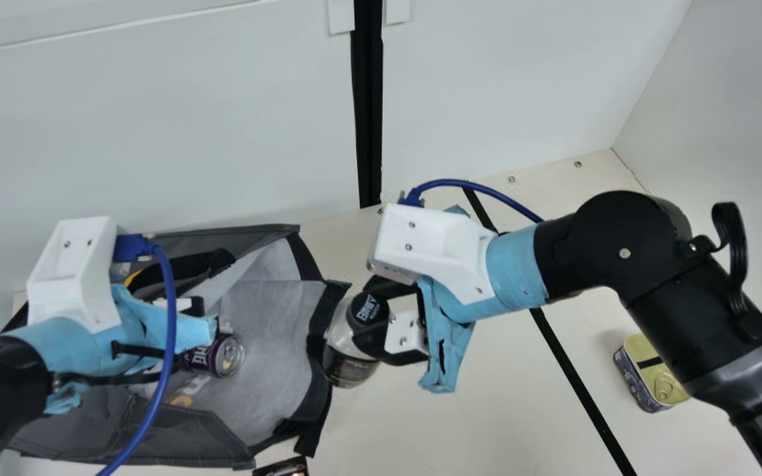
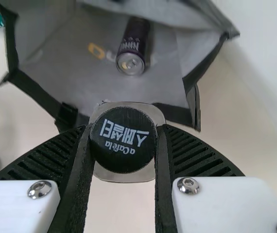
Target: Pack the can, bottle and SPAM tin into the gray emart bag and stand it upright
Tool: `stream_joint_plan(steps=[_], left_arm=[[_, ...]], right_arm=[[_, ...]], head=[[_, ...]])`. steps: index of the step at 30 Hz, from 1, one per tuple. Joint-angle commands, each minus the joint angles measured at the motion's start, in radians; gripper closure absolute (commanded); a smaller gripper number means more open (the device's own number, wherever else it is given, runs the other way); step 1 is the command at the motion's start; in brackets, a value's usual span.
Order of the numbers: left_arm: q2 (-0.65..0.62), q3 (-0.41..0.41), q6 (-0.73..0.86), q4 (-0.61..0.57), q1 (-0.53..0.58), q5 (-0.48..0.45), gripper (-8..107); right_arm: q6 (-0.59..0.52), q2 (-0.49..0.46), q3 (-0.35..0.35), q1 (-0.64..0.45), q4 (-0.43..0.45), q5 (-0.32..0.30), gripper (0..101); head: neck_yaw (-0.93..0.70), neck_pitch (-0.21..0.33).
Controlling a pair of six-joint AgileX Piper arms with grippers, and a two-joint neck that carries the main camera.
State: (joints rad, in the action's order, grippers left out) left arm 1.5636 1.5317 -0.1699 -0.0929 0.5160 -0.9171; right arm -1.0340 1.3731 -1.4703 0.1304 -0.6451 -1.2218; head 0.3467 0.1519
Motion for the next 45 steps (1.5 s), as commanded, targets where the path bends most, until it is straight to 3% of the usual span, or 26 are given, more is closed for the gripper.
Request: stream_joint_plan(steps=[1, 20, 45], left_arm=[[0.000, 0.000, 0.000, 0.000, 0.000, 0.000, 107], [0.000, 0.000, 0.000, 0.000, 0.000, 0.000, 107], [0.000, 0.000, 0.000, 0.000, 0.000, 0.000, 107]], right_arm=[[0.009, 0.002, -0.013, 0.006, -0.012, 0.002, 101], [0.084, 0.014, -0.121, 0.066, -0.085, 0.002, 101], [0.061, 0.094, -0.145, 0.037, -0.147, 0.002, 101]], head=[[0.002, 0.023], [0.002, 0.023], [0.002, 0.023]])
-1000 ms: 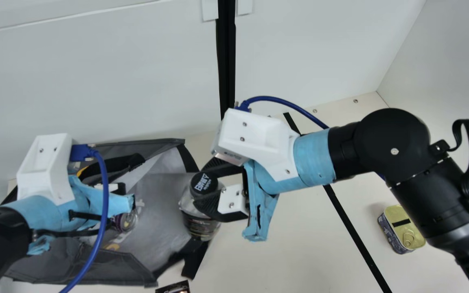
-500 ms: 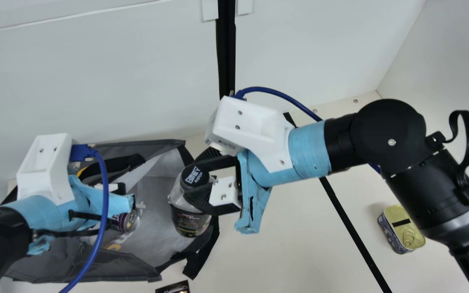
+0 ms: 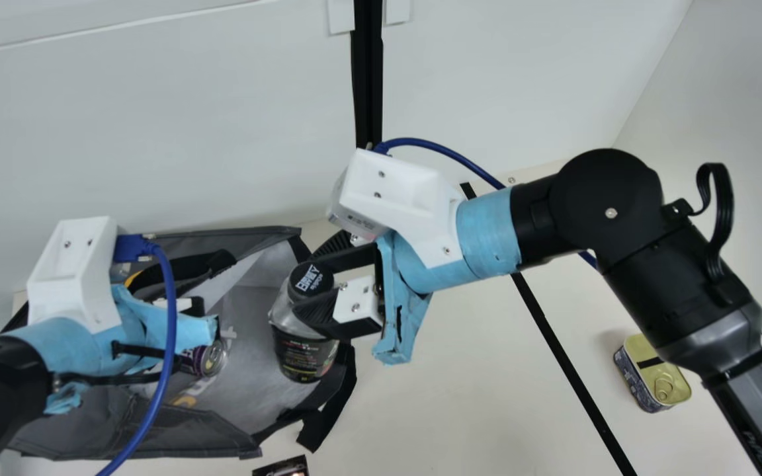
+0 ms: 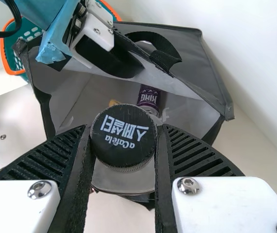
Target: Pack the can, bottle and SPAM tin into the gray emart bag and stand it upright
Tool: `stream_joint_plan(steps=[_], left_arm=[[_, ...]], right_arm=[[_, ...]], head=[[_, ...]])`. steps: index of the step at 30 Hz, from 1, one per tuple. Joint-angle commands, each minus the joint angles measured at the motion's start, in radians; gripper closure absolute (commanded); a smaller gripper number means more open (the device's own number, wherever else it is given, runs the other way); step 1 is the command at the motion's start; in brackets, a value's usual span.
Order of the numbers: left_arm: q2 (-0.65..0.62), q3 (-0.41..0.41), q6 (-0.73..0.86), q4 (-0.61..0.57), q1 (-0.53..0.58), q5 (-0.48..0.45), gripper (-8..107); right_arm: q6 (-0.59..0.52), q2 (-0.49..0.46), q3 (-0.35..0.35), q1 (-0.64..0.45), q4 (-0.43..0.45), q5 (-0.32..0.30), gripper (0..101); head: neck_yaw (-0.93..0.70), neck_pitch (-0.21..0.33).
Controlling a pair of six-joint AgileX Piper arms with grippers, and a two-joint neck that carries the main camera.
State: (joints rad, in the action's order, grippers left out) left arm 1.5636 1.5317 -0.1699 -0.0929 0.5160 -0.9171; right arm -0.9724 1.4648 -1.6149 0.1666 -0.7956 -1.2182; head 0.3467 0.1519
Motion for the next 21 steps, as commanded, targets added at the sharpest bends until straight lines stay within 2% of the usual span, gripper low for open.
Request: stream_joint_plan(steps=[1, 21], left_arm=[[0.000, 0.000, 0.000, 0.000, 0.000, 0.000, 107], [0.000, 0.000, 0.000, 0.000, 0.000, 0.000, 107]], right_arm=[[-0.001, 0.007, -0.001, 0.001, 0.003, -0.002, 101], [-0.010, 0.089, -0.013, 0.026, -0.004, -0.002, 101]], head=[[0.002, 0.023], [0.002, 0.023]])
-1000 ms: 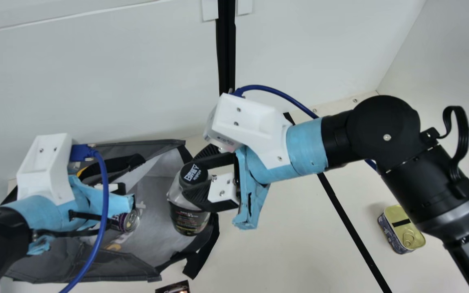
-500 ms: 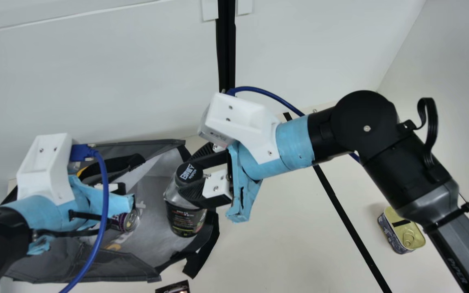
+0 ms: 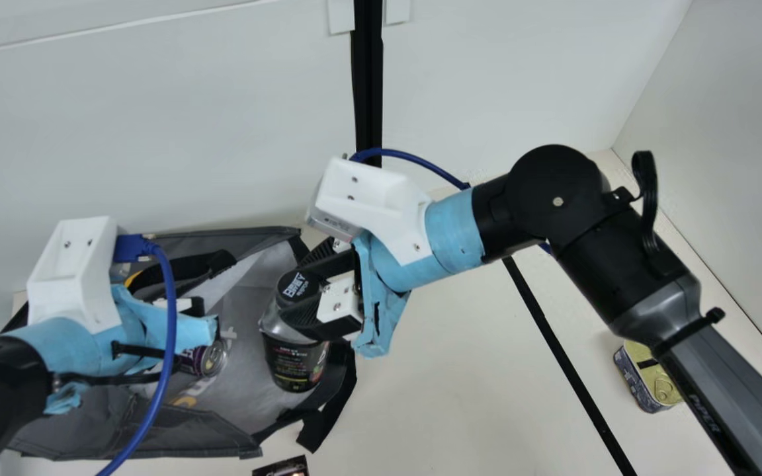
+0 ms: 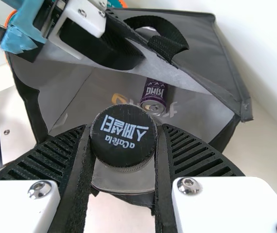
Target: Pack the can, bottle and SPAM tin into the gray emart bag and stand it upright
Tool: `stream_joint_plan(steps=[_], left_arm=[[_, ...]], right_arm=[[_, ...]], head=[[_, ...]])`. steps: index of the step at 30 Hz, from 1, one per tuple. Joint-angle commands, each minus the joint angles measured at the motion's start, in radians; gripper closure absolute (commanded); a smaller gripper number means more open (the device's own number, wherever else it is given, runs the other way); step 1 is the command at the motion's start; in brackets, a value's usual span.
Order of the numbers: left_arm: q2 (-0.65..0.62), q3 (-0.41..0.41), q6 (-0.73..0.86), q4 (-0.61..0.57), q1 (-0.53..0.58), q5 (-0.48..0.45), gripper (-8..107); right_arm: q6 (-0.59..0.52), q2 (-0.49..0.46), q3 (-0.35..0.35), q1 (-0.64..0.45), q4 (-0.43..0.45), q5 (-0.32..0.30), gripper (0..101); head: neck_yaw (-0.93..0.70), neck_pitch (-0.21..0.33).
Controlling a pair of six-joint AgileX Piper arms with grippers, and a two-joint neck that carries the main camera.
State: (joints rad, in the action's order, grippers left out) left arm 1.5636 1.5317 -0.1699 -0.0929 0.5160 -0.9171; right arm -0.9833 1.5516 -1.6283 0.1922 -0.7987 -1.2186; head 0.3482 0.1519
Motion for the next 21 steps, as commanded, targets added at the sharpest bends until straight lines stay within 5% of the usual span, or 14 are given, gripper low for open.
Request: stream_joint_plan(steps=[1, 21], left_arm=[[0.000, 0.000, 0.000, 0.000, 0.000, 0.000, 107], [0.000, 0.000, 0.000, 0.000, 0.000, 0.000, 107]], right_arm=[[0.001, 0.007, -0.001, 0.003, -0.001, -0.001, 101], [0.012, 0.101, -0.048, 0.040, -0.028, -0.001, 101]], head=[[0.001, 0.023], [0.001, 0.023]])
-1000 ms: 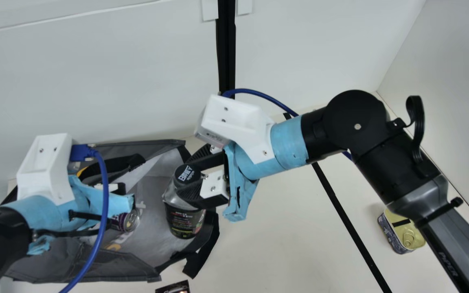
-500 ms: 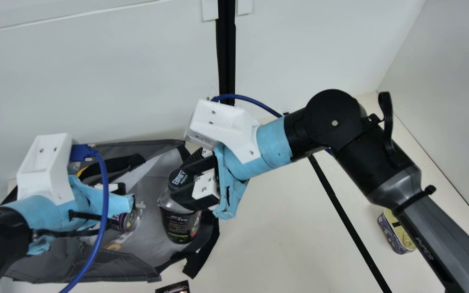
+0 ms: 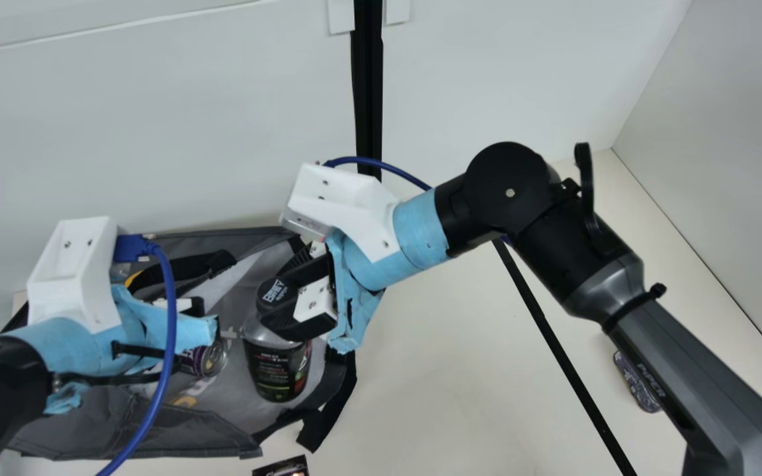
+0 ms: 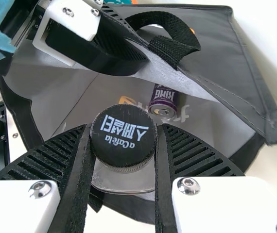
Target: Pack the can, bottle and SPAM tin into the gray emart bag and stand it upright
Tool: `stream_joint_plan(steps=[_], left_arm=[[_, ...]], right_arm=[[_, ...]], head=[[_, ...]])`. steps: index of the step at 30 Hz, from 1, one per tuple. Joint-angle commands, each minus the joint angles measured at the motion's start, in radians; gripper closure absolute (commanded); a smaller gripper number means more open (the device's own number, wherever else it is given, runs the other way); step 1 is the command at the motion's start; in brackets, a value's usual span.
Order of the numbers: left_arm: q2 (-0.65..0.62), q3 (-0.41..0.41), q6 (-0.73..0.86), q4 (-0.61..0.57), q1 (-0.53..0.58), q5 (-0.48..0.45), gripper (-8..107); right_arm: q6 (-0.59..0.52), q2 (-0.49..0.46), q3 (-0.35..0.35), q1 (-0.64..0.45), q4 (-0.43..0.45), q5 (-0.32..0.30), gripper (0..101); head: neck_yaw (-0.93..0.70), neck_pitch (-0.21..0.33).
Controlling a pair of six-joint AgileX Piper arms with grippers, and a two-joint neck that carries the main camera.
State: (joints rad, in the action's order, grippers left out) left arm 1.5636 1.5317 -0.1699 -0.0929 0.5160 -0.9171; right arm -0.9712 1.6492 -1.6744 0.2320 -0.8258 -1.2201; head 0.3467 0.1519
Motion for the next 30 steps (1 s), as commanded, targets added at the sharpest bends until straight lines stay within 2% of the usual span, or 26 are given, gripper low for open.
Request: stream_joint_plan(steps=[1, 30], left_arm=[[0.000, 0.000, 0.000, 0.000, 0.000, 0.000, 107], [0.000, 0.000, 0.000, 0.000, 0.000, 0.000, 107]], right_arm=[[-0.001, 0.009, -0.004, 0.003, -0.002, 0.000, 101], [0.022, 0.175, -0.105, 0.064, 0.007, 0.000, 101]], head=[[0.002, 0.023], [0.002, 0.023]])
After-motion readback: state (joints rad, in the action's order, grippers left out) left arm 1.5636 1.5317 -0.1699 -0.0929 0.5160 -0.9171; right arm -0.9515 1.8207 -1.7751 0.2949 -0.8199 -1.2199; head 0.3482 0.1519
